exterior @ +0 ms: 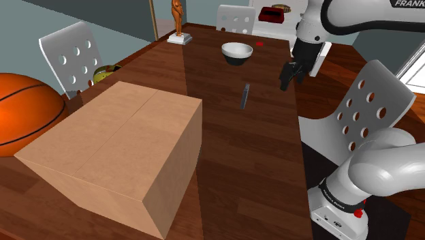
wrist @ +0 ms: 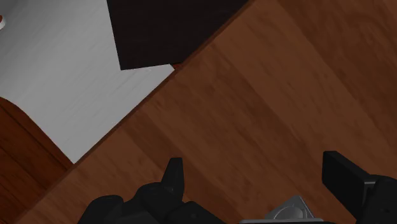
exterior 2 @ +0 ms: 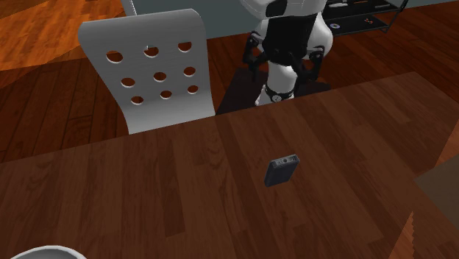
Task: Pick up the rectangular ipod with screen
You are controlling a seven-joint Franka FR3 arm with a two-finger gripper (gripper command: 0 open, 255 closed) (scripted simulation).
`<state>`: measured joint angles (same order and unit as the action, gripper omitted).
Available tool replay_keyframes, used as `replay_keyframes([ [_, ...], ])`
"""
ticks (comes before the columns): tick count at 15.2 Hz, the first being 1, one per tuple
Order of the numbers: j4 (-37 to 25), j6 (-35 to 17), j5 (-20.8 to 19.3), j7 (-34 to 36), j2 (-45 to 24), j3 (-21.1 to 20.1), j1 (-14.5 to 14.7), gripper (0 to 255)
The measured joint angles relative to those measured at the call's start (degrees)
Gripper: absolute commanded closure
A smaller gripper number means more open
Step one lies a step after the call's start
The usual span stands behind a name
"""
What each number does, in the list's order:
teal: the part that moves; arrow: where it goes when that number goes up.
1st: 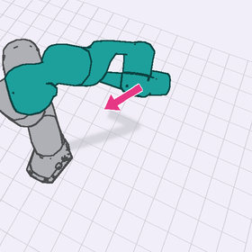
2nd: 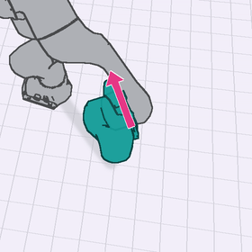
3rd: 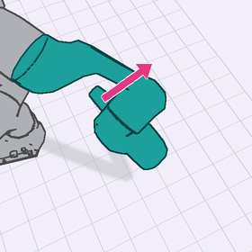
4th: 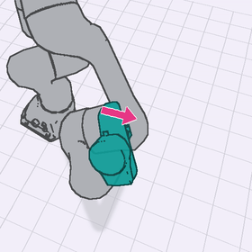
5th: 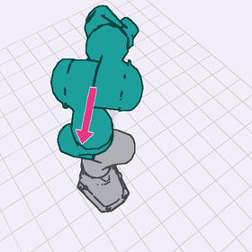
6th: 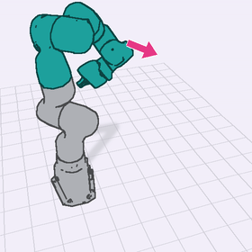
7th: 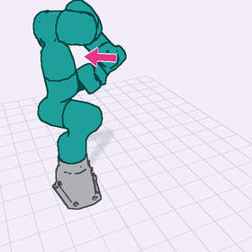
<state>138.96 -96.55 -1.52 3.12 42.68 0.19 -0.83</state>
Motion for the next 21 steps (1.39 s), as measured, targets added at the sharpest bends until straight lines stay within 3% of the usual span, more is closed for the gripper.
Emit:
replay_keyframes([
  [3,-0.92,-1.55,0.38,-0.05,-2.55,-0.32,0.47,0],
  [14,-14.57,-11.1,2.43,-2.03,-26.24,-2.16,3.53,0],
  [21,-11.57,-16.41,2.59,-2.13,-28.6,-2.4,3.77,0],
])
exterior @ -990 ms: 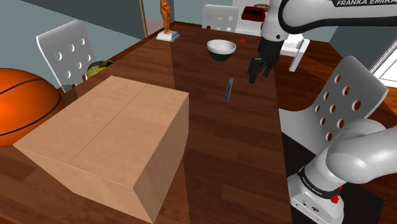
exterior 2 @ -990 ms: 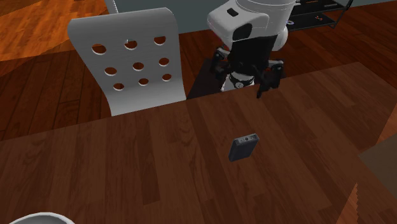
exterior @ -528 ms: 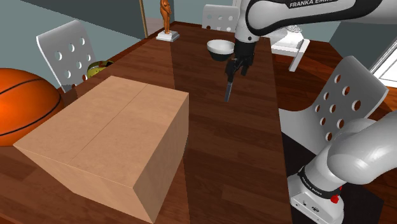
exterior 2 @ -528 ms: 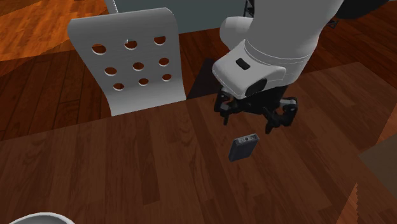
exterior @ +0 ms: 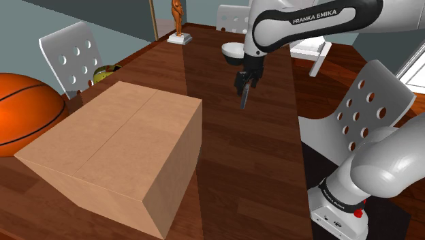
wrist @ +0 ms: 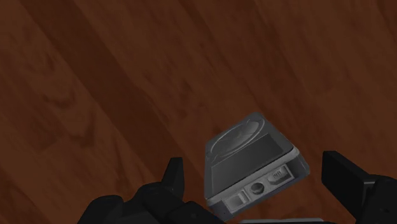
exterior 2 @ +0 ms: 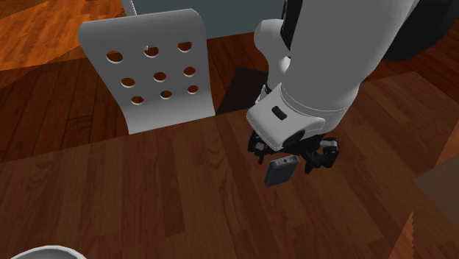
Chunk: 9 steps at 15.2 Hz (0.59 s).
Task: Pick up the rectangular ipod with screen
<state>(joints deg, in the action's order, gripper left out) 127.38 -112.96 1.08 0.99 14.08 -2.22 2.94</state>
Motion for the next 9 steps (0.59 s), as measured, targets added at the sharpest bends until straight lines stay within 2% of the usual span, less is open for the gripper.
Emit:
replay_keyframes([
  [1,0.57,-0.72,0.0,0.01,-0.15,-0.02,0.01,0],
  [2,0.95,-1.13,0.0,-0.01,-0.19,-0.01,0.01,255],
  [9,1.2,-1.48,-0.04,-0.05,-0.13,0.05,-0.04,255],
])
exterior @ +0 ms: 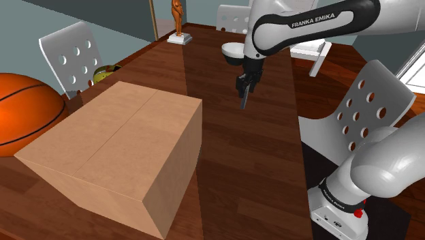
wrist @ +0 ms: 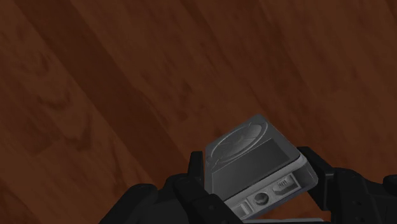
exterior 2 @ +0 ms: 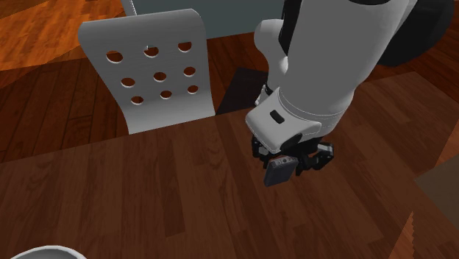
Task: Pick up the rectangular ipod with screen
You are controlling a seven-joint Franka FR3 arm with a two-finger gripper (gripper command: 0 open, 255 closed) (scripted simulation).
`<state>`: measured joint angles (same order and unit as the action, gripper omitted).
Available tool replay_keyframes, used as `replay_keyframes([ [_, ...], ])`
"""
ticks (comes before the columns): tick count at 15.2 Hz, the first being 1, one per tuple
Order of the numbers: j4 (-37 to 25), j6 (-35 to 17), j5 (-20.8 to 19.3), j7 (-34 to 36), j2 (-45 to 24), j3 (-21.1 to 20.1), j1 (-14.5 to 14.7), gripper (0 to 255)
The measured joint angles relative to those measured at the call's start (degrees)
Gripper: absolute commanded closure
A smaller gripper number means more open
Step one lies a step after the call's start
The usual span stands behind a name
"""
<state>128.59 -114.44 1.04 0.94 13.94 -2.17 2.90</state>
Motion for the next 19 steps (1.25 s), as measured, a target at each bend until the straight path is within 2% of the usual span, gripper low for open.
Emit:
replay_keyframes([
  [6,-1.29,1.56,0.03,0.06,0.17,-0.05,0.06,255],
  [19,-9.67,11.3,-0.01,0.04,1.53,0.09,0.0,255],
])
